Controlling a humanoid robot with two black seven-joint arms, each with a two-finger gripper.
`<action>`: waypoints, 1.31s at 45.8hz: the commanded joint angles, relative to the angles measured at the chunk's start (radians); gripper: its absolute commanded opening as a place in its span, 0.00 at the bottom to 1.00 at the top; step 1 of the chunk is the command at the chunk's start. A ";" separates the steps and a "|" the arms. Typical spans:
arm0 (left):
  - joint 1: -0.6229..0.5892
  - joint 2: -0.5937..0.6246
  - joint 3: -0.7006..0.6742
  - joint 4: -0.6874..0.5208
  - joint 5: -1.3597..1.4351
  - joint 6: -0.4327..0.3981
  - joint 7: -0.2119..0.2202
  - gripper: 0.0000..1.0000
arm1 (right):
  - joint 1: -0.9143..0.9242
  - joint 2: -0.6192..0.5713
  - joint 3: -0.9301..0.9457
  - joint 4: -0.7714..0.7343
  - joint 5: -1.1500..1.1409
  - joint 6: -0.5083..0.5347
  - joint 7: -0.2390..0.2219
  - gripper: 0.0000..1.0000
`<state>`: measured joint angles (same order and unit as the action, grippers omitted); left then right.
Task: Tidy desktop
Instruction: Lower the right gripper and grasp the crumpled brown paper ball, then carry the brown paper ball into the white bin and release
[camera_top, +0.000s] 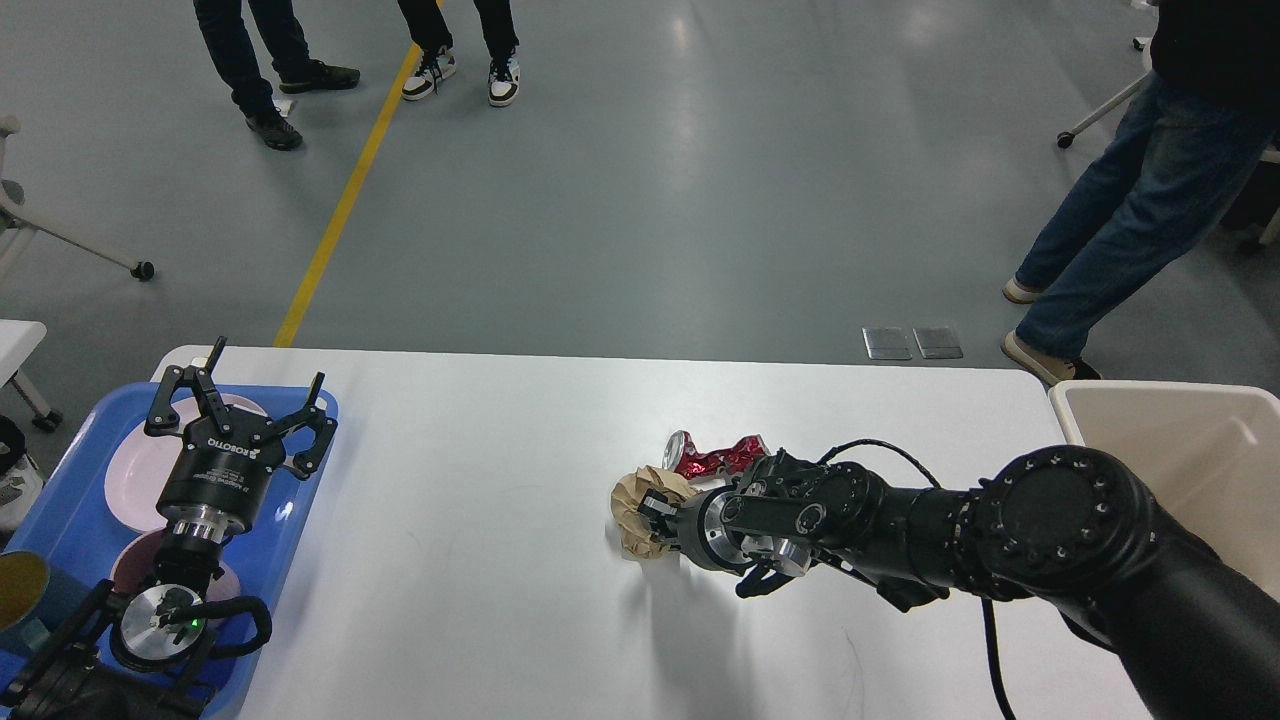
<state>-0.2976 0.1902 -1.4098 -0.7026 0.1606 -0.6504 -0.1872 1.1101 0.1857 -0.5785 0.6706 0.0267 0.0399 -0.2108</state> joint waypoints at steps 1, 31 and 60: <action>0.000 0.000 0.000 0.000 0.000 0.000 0.000 0.96 | 0.019 0.005 0.002 0.023 0.004 0.003 -0.001 0.00; 0.000 0.000 0.000 0.000 0.000 0.000 0.000 0.96 | 0.782 -0.422 -0.326 0.791 0.024 0.267 -0.004 0.00; 0.000 0.000 0.000 0.000 0.000 0.000 0.000 0.96 | 1.237 -0.431 -0.762 1.024 0.096 0.393 0.017 0.00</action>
<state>-0.2976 0.1902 -1.4098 -0.7026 0.1608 -0.6504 -0.1872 2.3636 -0.2390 -1.2113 1.7156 0.0712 0.5115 -0.2066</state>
